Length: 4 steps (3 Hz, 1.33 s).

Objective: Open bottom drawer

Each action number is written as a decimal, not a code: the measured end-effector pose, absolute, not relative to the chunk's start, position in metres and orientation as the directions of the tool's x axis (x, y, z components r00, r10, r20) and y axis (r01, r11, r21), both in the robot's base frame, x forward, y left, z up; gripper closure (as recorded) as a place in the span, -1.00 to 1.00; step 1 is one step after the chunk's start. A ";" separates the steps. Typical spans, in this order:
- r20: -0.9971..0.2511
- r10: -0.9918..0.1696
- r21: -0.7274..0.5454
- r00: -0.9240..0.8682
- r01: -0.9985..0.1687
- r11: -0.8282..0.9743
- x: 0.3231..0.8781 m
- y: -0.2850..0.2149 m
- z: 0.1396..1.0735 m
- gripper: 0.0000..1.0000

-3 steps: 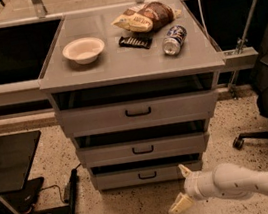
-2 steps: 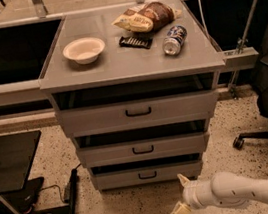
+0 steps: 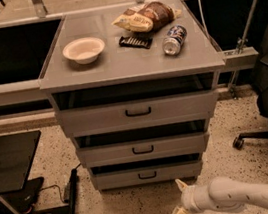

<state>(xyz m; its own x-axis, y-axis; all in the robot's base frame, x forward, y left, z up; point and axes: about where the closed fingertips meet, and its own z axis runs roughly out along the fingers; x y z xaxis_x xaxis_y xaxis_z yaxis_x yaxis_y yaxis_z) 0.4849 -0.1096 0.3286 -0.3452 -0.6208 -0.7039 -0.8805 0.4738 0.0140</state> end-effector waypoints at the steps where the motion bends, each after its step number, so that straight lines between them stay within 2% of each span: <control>1: -0.732 -0.586 0.046 -0.346 -0.884 0.465 0.487 -0.111 0.273 -1.00; 2: -0.781 -0.533 0.008 -0.325 -0.859 0.512 0.511 -0.121 0.221 -1.00; 3: -0.832 -0.487 -0.085 -0.265 -0.807 0.584 0.549 -0.136 0.201 -1.00; 4: -0.853 -0.500 -0.240 -0.151 -0.737 0.632 0.596 -0.143 0.229 -1.00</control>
Offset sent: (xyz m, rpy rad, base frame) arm 0.0779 -0.0442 -0.1845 0.1487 -0.2097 -0.1862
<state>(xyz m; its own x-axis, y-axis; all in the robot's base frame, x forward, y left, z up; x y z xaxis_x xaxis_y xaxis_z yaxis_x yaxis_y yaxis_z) 0.5956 -0.1431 0.2291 -0.1506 -0.5004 -0.8526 -0.7371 0.6315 -0.2404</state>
